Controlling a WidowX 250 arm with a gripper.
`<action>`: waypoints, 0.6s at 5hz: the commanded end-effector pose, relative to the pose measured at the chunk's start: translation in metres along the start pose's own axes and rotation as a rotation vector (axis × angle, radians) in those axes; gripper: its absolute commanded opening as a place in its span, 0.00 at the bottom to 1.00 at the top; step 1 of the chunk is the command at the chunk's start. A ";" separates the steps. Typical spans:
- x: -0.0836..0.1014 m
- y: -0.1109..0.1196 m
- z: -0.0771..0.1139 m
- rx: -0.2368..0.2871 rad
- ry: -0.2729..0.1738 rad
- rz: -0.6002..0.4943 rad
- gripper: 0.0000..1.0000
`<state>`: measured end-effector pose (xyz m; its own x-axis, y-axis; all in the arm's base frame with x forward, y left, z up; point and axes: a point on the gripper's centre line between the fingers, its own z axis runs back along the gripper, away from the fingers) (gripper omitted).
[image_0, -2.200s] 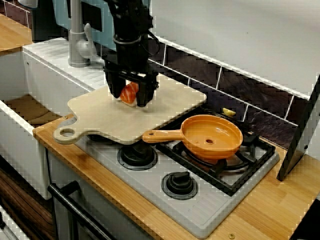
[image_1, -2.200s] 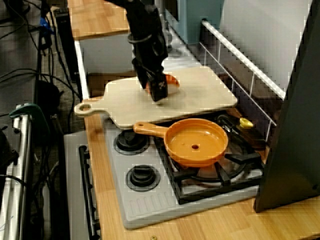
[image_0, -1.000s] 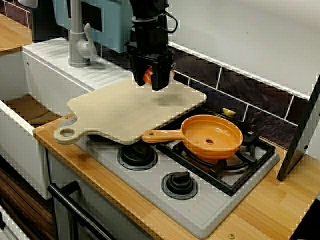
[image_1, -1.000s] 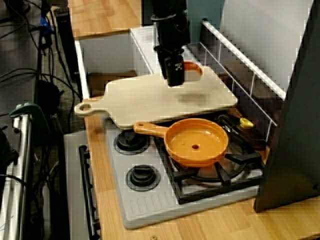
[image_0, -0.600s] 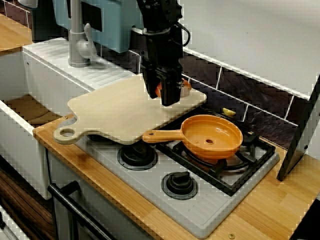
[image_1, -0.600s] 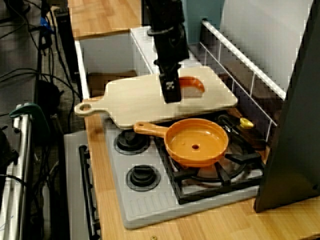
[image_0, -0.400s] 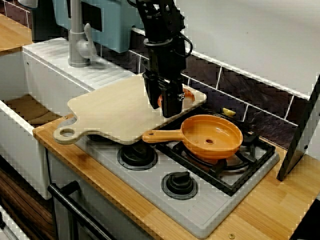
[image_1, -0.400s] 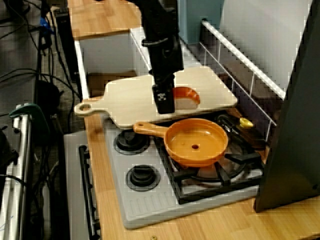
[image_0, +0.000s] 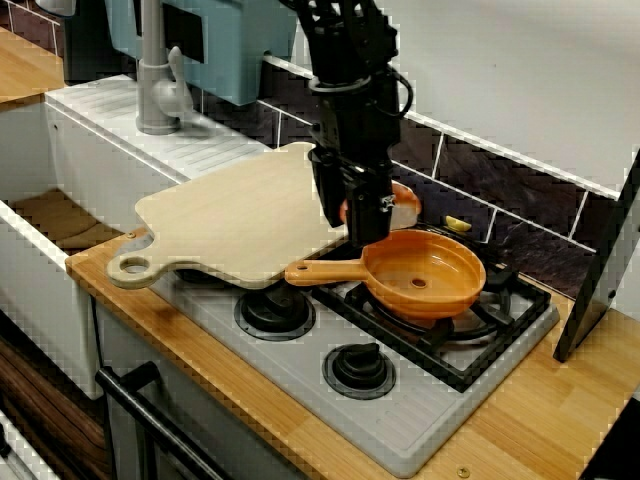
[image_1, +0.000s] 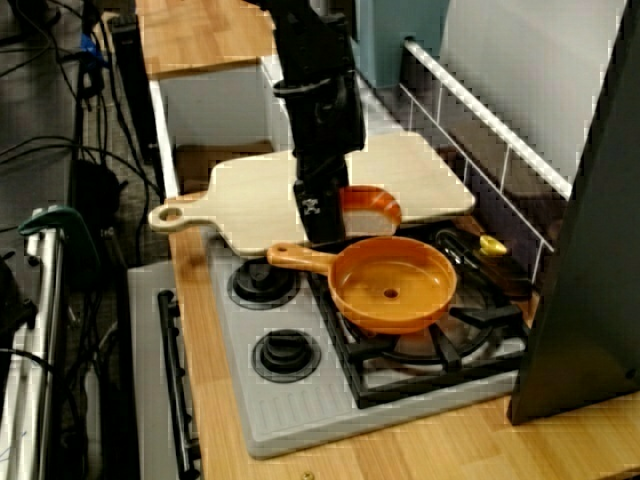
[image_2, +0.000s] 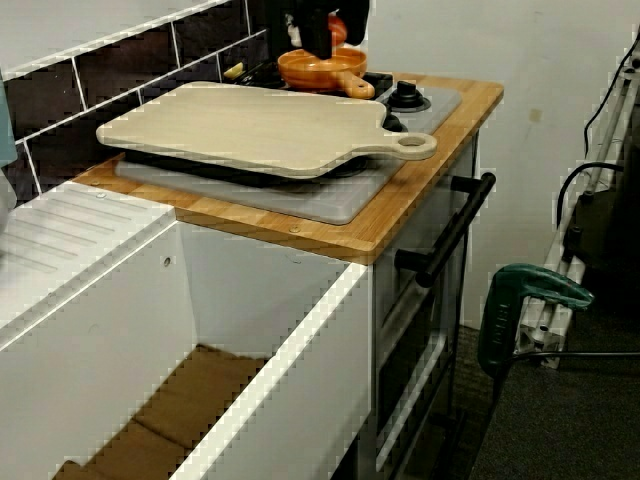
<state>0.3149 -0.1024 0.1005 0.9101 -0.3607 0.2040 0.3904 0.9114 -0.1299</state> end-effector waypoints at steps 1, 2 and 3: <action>0.018 -0.027 0.022 0.032 -0.079 -0.047 0.00; 0.023 -0.032 0.017 0.039 -0.078 -0.047 0.00; 0.029 -0.034 0.011 0.065 -0.075 -0.045 0.00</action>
<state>0.3276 -0.1382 0.1049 0.8924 -0.3907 0.2257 0.4137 0.9082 -0.0638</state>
